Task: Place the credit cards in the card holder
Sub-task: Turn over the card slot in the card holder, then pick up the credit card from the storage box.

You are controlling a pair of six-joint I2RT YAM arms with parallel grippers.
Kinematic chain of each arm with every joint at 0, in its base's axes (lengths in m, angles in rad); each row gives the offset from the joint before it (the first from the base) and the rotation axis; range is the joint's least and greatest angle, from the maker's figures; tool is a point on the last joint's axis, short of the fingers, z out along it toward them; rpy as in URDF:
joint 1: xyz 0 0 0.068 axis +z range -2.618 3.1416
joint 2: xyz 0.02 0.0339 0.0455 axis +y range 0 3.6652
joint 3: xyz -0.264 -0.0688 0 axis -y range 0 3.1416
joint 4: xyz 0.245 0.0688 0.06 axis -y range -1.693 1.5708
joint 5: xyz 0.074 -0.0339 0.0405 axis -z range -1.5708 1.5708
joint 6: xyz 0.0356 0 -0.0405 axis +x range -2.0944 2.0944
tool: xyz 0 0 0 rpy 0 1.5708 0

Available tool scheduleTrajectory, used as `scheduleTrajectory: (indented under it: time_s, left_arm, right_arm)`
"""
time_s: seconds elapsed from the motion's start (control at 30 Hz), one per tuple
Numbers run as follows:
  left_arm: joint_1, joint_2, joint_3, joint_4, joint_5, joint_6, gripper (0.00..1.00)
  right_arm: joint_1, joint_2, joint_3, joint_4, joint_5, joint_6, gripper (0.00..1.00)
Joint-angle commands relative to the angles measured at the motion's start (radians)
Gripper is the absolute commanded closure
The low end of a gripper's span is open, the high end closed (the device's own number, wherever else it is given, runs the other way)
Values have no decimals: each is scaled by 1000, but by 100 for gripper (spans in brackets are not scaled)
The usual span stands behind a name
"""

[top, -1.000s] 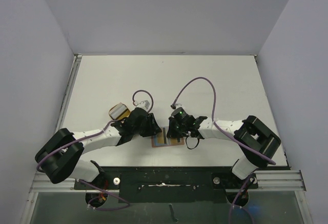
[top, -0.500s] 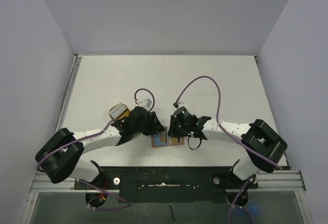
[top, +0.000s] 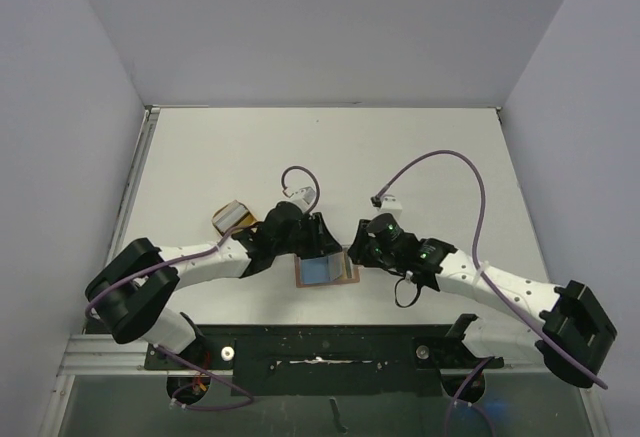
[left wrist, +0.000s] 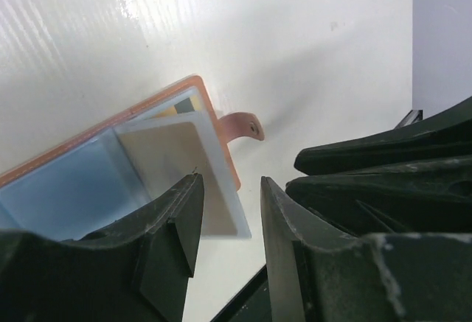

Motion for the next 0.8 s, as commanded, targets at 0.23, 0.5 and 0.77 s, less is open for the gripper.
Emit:
scheduleTrajectory:
  time_s: [0.23,0.5,0.77]
  left_arm:
    - [3,-82,124,-153,-113,139,56]
    - [36,-177,254,-507,-329,346,44]
    - [126,-233,396,-797,-551,581,32]
  right_arm:
    - [5,-159,-8,-24,121,36,55]
    - [7,-136,49,-26,98,-5,44]
    - [7,-144,83,-53,124,-43,42]
